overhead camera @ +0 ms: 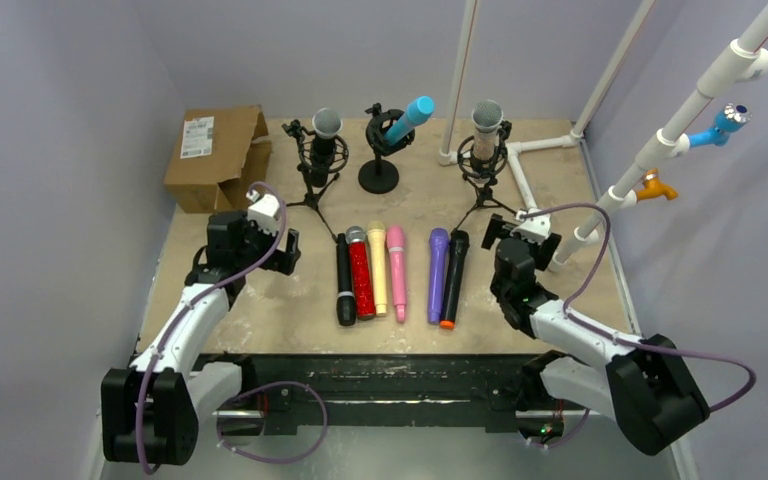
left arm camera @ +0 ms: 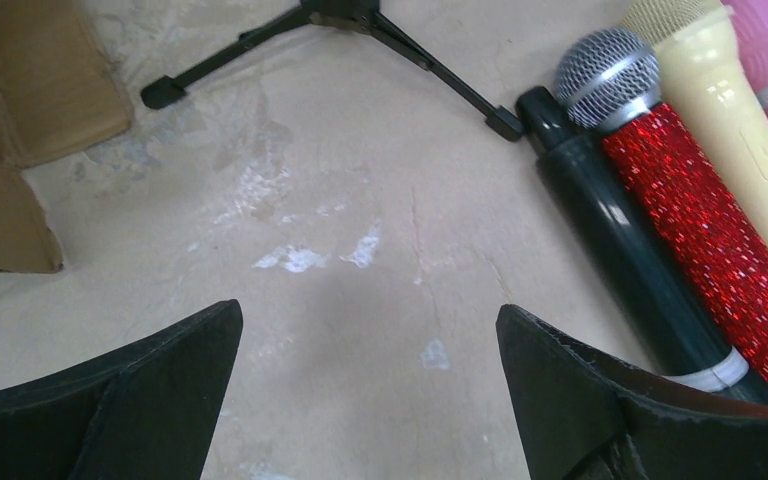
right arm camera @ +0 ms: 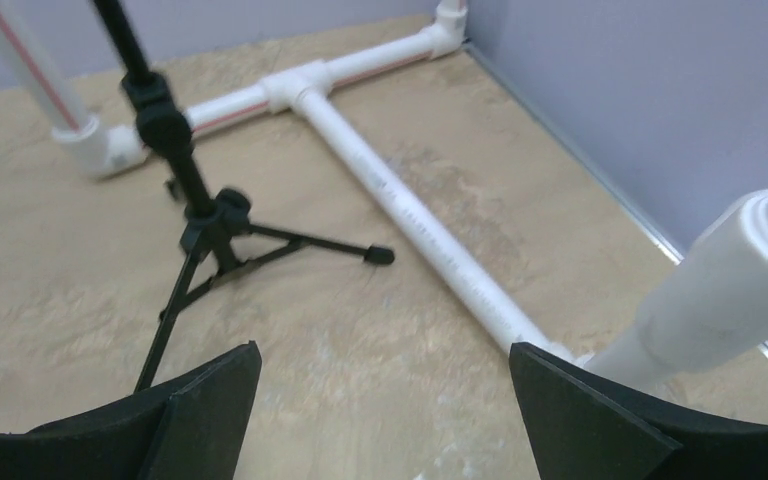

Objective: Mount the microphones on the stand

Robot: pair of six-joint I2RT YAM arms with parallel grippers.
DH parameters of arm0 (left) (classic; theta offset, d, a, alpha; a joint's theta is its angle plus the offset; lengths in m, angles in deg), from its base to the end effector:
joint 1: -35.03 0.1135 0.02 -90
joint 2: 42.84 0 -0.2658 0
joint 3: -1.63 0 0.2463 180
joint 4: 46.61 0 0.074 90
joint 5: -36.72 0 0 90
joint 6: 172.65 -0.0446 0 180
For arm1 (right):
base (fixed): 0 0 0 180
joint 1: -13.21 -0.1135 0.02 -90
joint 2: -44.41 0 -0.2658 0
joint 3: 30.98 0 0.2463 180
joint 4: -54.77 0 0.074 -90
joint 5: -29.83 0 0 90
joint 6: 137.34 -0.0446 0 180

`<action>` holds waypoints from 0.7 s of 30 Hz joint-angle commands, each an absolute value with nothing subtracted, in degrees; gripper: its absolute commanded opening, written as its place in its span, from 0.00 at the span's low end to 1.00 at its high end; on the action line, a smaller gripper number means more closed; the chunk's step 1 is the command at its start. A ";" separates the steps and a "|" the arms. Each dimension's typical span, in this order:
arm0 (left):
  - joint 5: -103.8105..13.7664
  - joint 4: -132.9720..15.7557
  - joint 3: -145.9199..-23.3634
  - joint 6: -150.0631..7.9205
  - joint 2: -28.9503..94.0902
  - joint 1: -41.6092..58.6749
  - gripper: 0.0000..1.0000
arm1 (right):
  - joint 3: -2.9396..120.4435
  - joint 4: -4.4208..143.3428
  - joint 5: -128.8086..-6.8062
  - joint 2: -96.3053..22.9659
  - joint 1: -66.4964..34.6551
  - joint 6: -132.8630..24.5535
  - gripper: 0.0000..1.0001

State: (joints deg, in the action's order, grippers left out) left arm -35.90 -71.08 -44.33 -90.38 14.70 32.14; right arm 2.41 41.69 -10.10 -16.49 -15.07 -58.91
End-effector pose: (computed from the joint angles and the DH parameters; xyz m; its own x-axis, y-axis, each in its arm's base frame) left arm 0.2119 -0.0240 0.2197 -0.5435 0.1560 -0.8248 0.3657 0.9284 -0.0654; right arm 0.1999 0.0687 0.2064 -0.1448 0.0683 -0.9871 0.3868 0.9221 0.0070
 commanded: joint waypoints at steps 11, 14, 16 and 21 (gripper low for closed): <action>-42.48 -43.69 -38.80 -87.23 22.66 38.74 1.00 | 1.42 13.14 -14.80 -30.27 0.92 -59.20 0.99; -45.20 -37.27 -36.32 -87.09 21.41 38.73 1.00 | 3.47 11.61 -16.31 -33.28 1.40 -58.20 0.99; -46.51 -34.56 -35.69 -86.65 21.20 38.74 1.00 | 4.60 10.28 -16.57 -35.37 1.39 -57.11 0.99; -47.73 -25.63 -33.01 -86.16 23.58 38.76 1.00 | 4.28 4.57 -18.33 -39.73 1.69 -55.28 0.99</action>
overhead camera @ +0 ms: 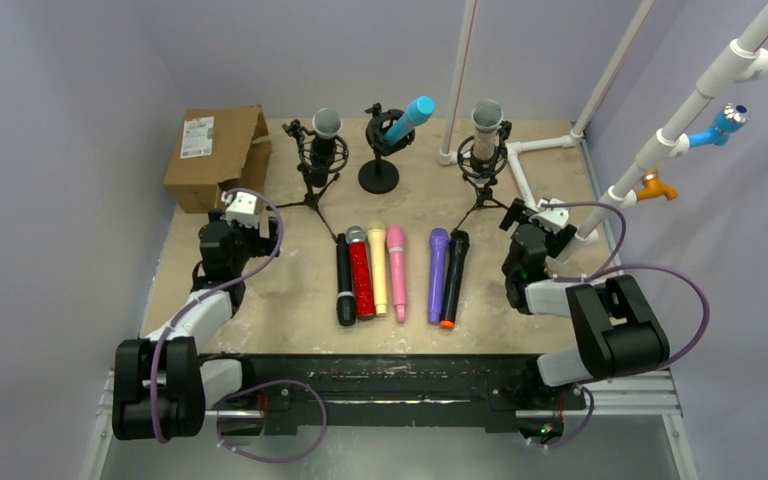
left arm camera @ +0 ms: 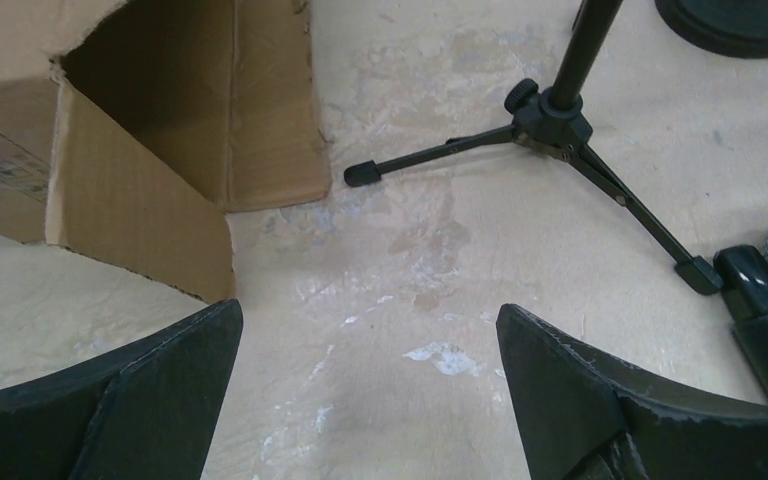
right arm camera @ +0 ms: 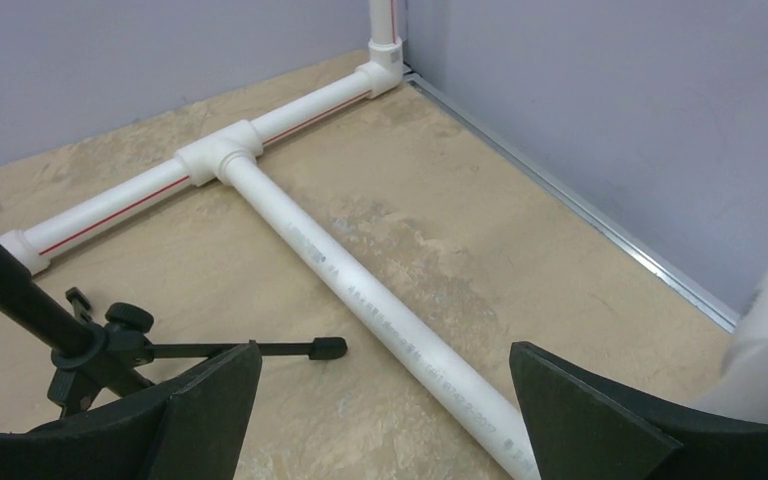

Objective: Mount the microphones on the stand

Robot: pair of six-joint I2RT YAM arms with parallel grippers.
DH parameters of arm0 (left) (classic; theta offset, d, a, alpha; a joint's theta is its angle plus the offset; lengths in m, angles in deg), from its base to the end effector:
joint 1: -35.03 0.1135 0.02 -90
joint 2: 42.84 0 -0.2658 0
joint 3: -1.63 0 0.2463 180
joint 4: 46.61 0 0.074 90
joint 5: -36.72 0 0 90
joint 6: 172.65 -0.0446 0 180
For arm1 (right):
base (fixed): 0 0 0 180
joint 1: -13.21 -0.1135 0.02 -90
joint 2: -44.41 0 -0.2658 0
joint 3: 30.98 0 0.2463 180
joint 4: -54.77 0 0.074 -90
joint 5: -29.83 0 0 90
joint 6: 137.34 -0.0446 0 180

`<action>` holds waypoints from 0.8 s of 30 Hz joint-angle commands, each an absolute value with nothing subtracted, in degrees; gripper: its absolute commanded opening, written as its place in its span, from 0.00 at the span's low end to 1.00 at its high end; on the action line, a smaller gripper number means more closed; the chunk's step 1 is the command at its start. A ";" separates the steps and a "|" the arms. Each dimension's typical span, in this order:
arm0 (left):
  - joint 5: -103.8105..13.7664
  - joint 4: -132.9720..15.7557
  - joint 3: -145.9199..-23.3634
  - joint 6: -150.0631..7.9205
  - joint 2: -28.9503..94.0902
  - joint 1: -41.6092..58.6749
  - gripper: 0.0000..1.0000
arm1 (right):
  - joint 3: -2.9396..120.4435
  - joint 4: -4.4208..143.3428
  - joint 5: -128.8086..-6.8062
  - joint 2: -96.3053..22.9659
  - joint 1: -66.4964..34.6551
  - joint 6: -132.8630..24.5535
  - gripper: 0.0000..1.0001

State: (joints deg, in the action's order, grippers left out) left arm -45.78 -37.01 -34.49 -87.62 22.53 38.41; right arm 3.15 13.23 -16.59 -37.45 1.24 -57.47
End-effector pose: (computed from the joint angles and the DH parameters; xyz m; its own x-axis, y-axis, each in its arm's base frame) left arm 0.2354 0.0081 0.1950 -0.3289 0.0666 -0.9420 0.0931 0.9949 0.0379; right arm 0.2546 0.0225 0.1829 -0.0123 0.1276 -0.9917 0.5306 0.8415 0.1017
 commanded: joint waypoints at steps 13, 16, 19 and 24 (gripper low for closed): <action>-44.30 2.11 -26.10 -81.14 35.75 38.46 1.00 | -4.53 -17.06 -32.05 -43.45 1.98 -48.11 0.99; -45.61 -5.42 -29.02 -81.83 34.63 37.41 1.00 | -3.66 -15.11 -32.47 -43.46 2.21 -48.77 0.99; -47.09 -11.24 -31.95 -81.48 34.42 37.25 1.00 | -0.30 -7.09 -33.23 -42.86 4.67 -51.65 0.99; -47.00 -9.04 -31.08 -81.44 34.78 37.23 1.00 | -0.15 -6.20 -36.08 -42.48 6.48 -52.80 0.99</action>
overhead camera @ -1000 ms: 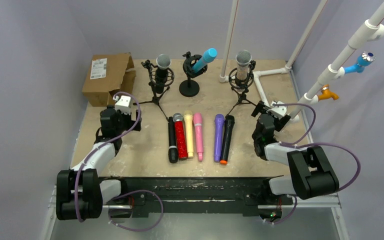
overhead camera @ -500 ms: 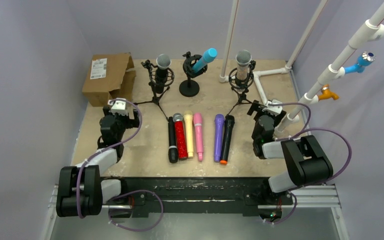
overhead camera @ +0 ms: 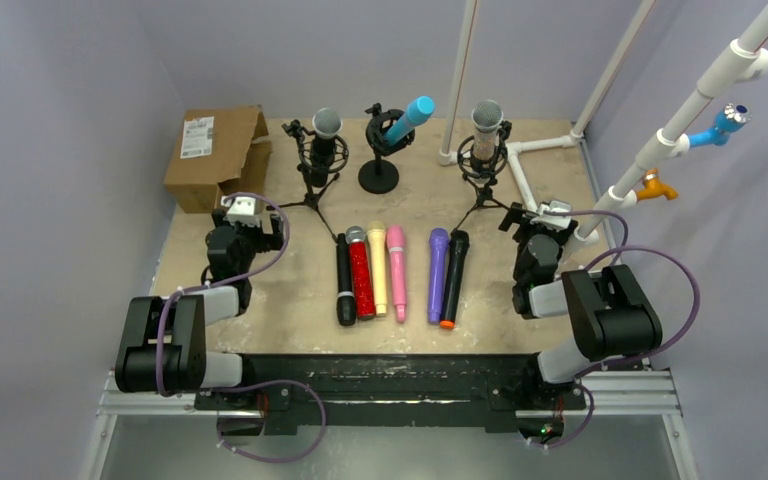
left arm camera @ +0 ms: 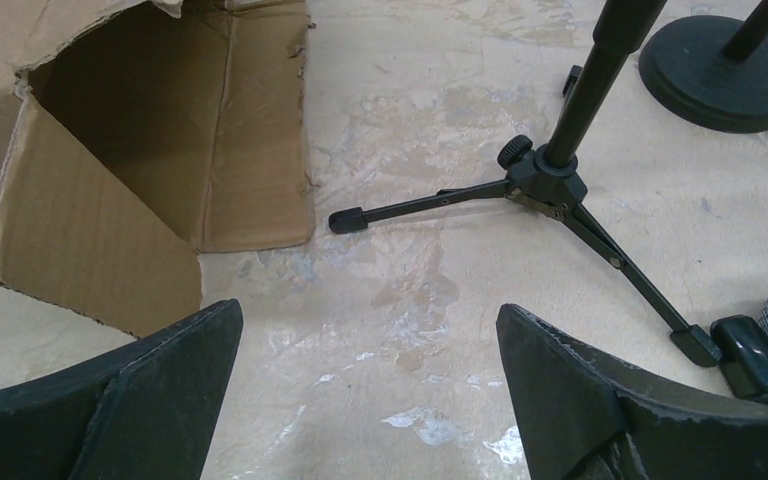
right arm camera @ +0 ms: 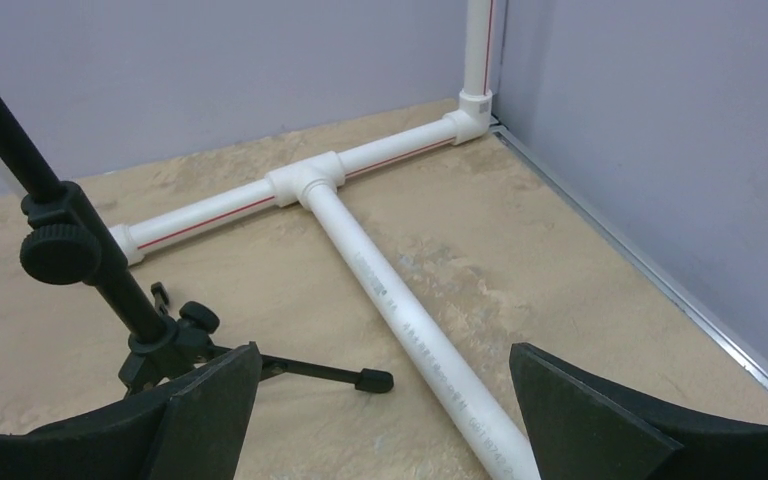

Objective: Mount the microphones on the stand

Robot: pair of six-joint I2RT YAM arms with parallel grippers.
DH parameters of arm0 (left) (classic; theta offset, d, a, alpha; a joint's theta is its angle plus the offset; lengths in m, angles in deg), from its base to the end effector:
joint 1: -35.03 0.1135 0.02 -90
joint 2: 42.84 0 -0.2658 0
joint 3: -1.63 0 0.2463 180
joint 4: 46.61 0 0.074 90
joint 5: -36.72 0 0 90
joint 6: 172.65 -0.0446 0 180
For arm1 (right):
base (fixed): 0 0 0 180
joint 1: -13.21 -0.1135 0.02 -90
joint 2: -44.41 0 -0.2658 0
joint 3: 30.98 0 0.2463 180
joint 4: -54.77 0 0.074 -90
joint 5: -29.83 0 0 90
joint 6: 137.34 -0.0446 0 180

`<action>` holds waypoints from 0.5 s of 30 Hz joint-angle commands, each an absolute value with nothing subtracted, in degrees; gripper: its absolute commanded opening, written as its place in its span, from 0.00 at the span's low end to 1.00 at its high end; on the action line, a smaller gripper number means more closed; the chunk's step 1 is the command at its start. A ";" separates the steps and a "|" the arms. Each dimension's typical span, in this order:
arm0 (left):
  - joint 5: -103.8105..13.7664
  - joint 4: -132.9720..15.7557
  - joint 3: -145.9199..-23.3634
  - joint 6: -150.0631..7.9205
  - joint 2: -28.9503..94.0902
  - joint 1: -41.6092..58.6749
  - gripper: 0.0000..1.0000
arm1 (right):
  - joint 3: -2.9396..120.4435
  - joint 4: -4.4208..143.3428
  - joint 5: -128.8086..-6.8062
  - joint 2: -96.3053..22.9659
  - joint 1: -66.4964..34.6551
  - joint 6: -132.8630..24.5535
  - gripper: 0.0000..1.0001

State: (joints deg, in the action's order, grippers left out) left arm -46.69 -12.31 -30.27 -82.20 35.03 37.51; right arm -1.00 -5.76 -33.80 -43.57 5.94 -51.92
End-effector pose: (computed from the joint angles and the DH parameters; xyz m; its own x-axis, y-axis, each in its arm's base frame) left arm 0.2512 0.0058 0.1724 -0.2026 -0.0166 -0.9791 0.0677 0.9972 -0.0309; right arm 0.2555 0.0126 0.1753 0.0697 0.0810 -0.9943 0.3222 0.9414 0.0993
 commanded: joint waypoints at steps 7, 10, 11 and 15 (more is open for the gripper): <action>-47.04 -9.62 -31.15 -81.33 34.62 37.23 1.00 | -0.80 -7.73 -35.39 -42.34 6.48 -52.00 0.99; -47.08 -9.70 -31.23 -81.33 34.66 37.23 1.00 | -0.80 -7.73 -35.38 -42.34 6.49 -52.01 0.99; -47.05 -9.66 -31.27 -81.33 34.68 37.23 1.00 | -0.80 -7.74 -35.39 -42.34 6.49 -52.00 0.99; -47.39 -10.19 -31.62 -81.52 34.78 37.14 1.00 | -0.80 -7.74 -35.43 -42.34 6.48 -52.00 0.99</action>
